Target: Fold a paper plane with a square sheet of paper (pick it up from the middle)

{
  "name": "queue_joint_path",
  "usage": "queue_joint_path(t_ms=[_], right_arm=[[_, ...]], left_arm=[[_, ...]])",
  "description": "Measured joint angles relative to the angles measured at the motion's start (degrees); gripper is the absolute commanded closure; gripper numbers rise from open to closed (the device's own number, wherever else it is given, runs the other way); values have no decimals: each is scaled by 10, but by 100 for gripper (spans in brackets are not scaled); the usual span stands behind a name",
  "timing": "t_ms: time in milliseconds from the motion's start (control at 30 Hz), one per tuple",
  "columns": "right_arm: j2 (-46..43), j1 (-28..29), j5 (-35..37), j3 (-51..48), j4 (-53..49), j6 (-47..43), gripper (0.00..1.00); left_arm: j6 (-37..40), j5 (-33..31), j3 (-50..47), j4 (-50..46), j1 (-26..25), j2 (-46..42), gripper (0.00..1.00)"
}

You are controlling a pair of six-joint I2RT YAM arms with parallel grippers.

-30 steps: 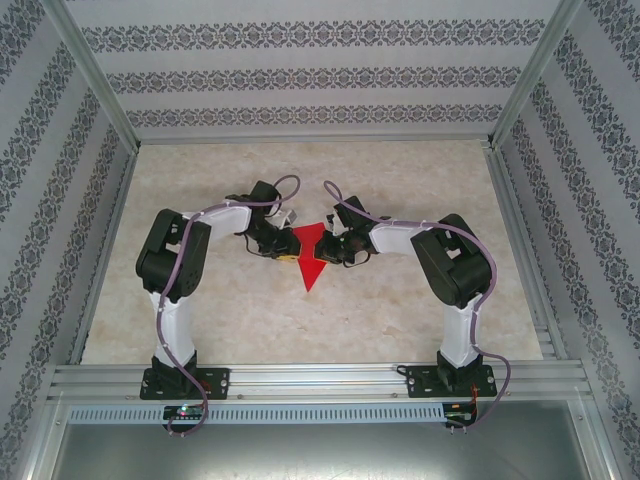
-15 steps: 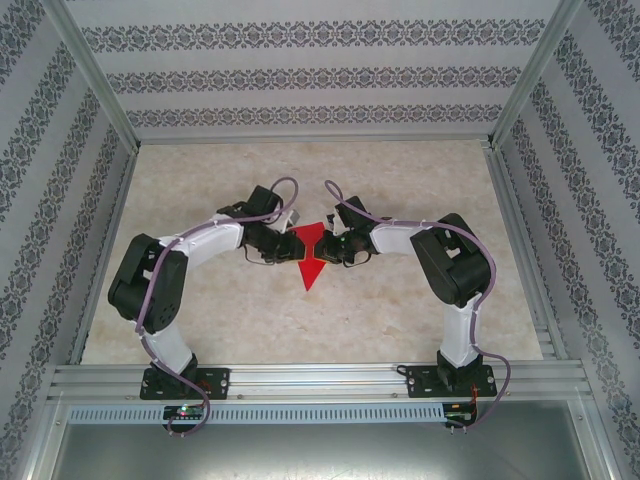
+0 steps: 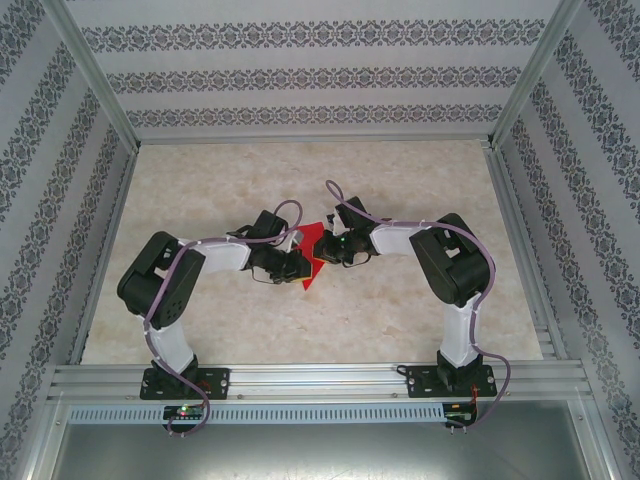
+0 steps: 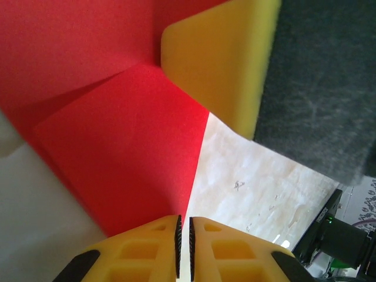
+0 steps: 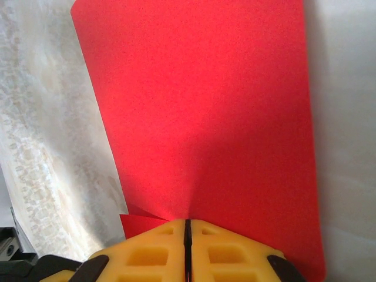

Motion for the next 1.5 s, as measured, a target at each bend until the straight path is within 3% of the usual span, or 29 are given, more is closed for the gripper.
queue_joint_path(t_ms=[700, 1167, 1500], right_arm=[[0, -10, -5, -4, 9, 3, 88], [1, -63, 1, 4, 0, -15, 88], [-10, -79, 30, 14, -26, -32, 83]], left_arm=[[75, -25, 3, -18, -7, 16, 85], [99, -31, 3, -25, -7, 12, 85], [100, -29, 5, -41, -7, 8, 85]])
